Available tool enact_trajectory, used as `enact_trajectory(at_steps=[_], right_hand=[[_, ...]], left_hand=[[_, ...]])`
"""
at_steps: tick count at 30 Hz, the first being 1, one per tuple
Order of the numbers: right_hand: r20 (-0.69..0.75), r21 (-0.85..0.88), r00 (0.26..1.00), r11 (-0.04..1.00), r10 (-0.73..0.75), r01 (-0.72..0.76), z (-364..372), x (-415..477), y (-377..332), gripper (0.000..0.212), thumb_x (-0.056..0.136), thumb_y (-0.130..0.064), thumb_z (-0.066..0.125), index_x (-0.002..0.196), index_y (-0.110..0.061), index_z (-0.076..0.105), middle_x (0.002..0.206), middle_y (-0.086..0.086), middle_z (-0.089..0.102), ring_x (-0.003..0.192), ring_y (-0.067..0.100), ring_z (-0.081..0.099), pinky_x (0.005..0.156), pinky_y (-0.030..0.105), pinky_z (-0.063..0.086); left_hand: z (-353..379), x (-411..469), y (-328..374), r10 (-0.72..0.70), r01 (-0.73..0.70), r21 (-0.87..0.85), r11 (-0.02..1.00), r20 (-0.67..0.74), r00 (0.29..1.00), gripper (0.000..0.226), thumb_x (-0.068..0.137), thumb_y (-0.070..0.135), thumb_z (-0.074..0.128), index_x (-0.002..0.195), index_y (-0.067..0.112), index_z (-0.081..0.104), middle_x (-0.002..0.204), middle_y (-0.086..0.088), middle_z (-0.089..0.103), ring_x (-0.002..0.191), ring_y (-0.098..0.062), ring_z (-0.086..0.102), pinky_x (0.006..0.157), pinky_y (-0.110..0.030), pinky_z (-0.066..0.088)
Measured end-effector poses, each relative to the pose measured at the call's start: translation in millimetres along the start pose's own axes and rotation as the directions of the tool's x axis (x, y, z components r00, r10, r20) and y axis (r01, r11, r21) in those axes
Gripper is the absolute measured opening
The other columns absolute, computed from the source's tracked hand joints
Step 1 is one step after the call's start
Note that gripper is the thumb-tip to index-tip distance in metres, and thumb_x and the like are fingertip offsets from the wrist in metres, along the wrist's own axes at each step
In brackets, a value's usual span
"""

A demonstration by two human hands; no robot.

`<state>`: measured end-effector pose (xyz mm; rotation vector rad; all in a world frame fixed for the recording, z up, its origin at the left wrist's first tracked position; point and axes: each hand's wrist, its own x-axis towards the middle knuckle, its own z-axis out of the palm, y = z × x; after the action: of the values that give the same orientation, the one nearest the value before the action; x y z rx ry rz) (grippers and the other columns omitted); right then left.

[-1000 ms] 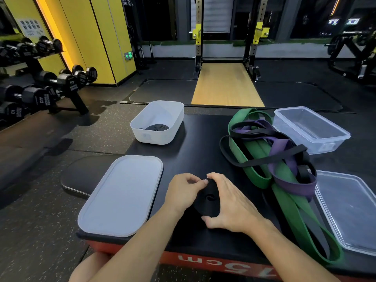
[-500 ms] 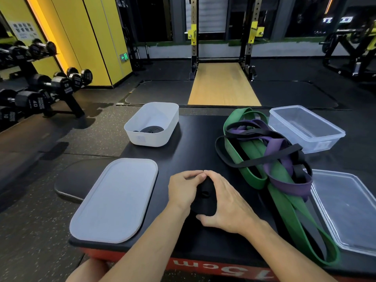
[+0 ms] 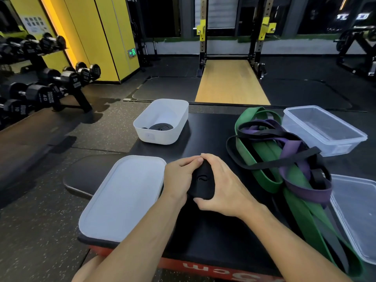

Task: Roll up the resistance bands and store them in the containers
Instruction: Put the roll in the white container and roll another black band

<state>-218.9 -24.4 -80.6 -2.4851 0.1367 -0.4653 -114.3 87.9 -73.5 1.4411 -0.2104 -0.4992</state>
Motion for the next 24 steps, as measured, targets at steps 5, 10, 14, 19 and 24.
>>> enact_trajectory(at_steps=[5, 10, 14, 19, 24], right_hand=[[-0.028, -0.036, 0.995, 0.995, -0.097, 0.096, -0.9, 31.0, -9.4, 0.096, 0.068, -0.047, 0.084, 0.151, -0.032, 0.036, 0.156, -0.021, 0.032, 0.144, -0.009, 0.026, 0.116, 0.014, 0.024], [-0.179, -0.066, 0.982, 0.997, -0.060, 0.049, 1.0, 74.4, -14.3, 0.092, 0.067, -0.064, 0.084, 0.146, -0.028, 0.054, 0.158, -0.006, 0.035, 0.144, 0.013, 0.034, 0.118, 0.030, 0.035], [-0.172, -0.063, 0.984, 0.998, -0.042, 0.031, 0.9, 115.3, -22.8, 0.090, 0.071, -0.064, 0.082, 0.149, -0.033, 0.049, 0.153, -0.010, 0.035, 0.141, 0.013, 0.035, 0.117, 0.037, 0.040], [-0.105, -0.080, 0.994, 0.997, -0.019, 0.010, 3.3, 171.7, -18.1, 0.085, 0.075, -0.058, 0.081, 0.149, -0.033, 0.049, 0.158, -0.010, 0.033, 0.142, 0.008, 0.032, 0.117, 0.027, 0.031], [0.007, -0.114, 1.000, 0.993, 0.010, -0.009, 4.4, 243.2, -2.9, 0.083, 0.071, -0.063, 0.075, 0.145, -0.032, 0.050, 0.142, -0.016, 0.043, 0.128, 0.009, 0.047, 0.106, 0.035, 0.047]], left_hand=[[-12.8, 17.7, 19.8, 0.092, -0.095, -0.035, 0.995, -0.085, 0.992, 0.014, 0.089, 0.012, 0.078, 0.084, 0.022, 0.085, 0.091, -0.001, 0.081, 0.093, -0.021, 0.077, 0.092, -0.044, 0.062], [-30.4, 63.2, 53.1, 0.142, -0.165, -0.103, 0.981, -0.199, 0.970, 0.007, 0.087, 0.013, 0.081, 0.093, 0.014, 0.084, 0.094, -0.003, 0.081, 0.096, -0.023, 0.076, 0.090, -0.042, 0.062], [-39.7, 97.7, 77.1, 0.162, -0.188, -0.099, 0.977, -0.220, 0.962, 0.007, 0.089, 0.012, 0.079, 0.086, 0.018, 0.082, 0.087, 0.001, 0.081, 0.081, -0.018, 0.074, 0.073, -0.034, 0.063], [-52.9, 154.9, 94.3, 0.143, -0.160, -0.045, 0.986, -0.259, 0.955, 0.006, 0.086, 0.013, 0.083, 0.083, 0.019, 0.082, 0.088, -0.002, 0.081, 0.091, -0.025, 0.076, 0.090, -0.047, 0.062], [-58.6, 221.8, 106.7, 0.083, -0.075, 0.041, 0.996, -0.298, 0.951, 0.007, 0.085, 0.020, 0.084, 0.078, 0.021, 0.083, 0.083, -0.005, 0.080, 0.089, -0.034, 0.076, 0.080, -0.060, 0.063]])
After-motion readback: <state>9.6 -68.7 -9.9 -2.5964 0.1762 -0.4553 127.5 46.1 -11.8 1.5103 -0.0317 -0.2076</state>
